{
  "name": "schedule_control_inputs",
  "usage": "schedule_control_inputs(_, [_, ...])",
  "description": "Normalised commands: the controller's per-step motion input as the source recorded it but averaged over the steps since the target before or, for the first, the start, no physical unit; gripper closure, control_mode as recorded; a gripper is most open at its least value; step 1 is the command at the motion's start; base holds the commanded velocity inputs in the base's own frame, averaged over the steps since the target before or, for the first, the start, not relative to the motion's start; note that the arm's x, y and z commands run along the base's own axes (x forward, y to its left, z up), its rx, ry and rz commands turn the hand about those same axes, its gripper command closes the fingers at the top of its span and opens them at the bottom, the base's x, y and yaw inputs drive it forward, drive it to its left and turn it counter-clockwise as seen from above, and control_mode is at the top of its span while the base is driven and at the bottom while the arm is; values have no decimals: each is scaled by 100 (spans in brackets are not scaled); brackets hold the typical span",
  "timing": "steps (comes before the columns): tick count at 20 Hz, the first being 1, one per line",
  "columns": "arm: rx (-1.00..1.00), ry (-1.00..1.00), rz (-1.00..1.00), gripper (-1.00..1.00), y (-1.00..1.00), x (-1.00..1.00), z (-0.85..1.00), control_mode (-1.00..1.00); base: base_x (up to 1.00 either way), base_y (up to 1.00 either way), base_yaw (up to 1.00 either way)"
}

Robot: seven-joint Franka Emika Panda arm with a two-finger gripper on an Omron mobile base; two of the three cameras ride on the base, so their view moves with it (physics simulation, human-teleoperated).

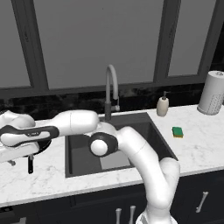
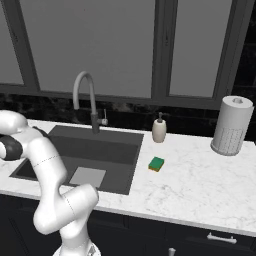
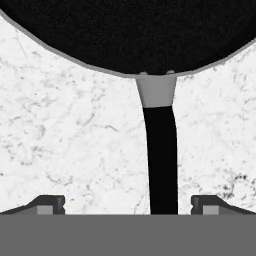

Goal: Pick the pan and sponge and place them into the sink. Then turn on the water.

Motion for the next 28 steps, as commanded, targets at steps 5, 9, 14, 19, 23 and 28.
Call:
schedule_control_inputs(5, [0, 0, 0, -100, -4, 18, -13, -100, 0, 0, 0])
schedule_control_inputs(9, [0, 0, 0, -100, -7, 11, -15, -100, 0, 0, 0])
schedule_control_inputs(14, [0, 0, 0, -100, 0, 0, -32, -100, 0, 0, 0])
schedule_control_inputs(19, [7, 0, 0, -100, -5, 0, -39, -100, 0, 0, 0])
schedule_control_inputs(23, [1, 0, 0, -100, 0, 0, -25, -100, 0, 0, 0])
schedule_control_inputs(28, [0, 0, 0, -100, 0, 0, -16, -100, 0, 0, 0])
